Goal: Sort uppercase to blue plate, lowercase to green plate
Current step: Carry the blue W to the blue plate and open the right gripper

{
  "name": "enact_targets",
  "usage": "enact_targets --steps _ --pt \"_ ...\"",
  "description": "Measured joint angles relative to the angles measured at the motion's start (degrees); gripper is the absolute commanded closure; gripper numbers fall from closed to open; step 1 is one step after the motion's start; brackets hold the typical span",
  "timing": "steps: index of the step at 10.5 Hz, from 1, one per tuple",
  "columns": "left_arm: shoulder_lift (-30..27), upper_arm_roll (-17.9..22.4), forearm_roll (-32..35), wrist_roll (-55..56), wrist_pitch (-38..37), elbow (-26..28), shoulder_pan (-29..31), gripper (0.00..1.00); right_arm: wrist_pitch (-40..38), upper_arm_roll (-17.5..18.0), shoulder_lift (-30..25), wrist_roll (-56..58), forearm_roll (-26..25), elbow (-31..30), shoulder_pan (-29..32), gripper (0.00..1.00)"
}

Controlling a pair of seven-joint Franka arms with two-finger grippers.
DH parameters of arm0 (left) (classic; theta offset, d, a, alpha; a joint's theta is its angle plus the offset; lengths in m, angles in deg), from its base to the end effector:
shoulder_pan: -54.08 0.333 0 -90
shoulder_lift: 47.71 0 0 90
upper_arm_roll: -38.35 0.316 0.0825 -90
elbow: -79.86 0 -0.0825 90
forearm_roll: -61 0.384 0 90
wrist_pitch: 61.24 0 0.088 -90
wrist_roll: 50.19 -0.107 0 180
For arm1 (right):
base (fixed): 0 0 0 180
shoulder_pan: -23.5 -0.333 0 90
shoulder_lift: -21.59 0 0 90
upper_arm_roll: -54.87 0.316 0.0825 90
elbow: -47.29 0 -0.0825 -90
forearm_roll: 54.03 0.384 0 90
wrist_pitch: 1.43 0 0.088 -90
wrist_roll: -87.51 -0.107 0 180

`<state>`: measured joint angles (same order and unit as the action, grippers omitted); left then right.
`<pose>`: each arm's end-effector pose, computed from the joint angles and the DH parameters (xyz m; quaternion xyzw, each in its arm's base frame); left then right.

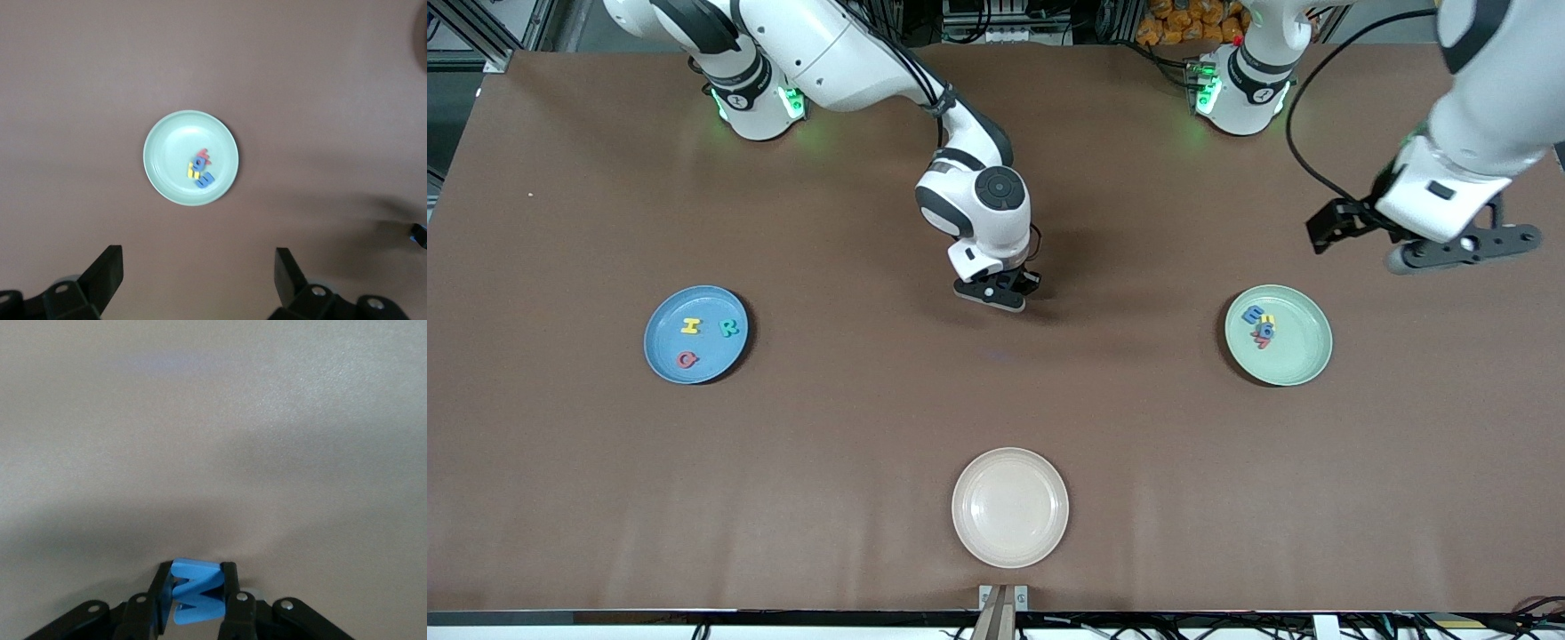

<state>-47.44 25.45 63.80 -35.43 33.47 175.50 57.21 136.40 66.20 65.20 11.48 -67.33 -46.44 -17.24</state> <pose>0.5529 -0.0900 0.5825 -0.9988 -0.0413 0.0051 0.0255 0.4376 0.5328 0.1803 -0.9884 0.1509 -0.0165 0.0082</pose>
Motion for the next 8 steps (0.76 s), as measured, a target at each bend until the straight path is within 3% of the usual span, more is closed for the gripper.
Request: enact_targets --steps 2,8 --pt "2.5 2.8 -0.4 -3.6 0.6 -3.4 -0.4 0.0 -2.1 0.3 0.0 4.8 0.0 0.4 1.8 0.86" --pt "3.4 2.9 -0.7 -3.6 0.8 -7.5 -2.2 0.0 -18.8 -0.2 -5.5 41.3 2.1 1.0 16.8 0.85"
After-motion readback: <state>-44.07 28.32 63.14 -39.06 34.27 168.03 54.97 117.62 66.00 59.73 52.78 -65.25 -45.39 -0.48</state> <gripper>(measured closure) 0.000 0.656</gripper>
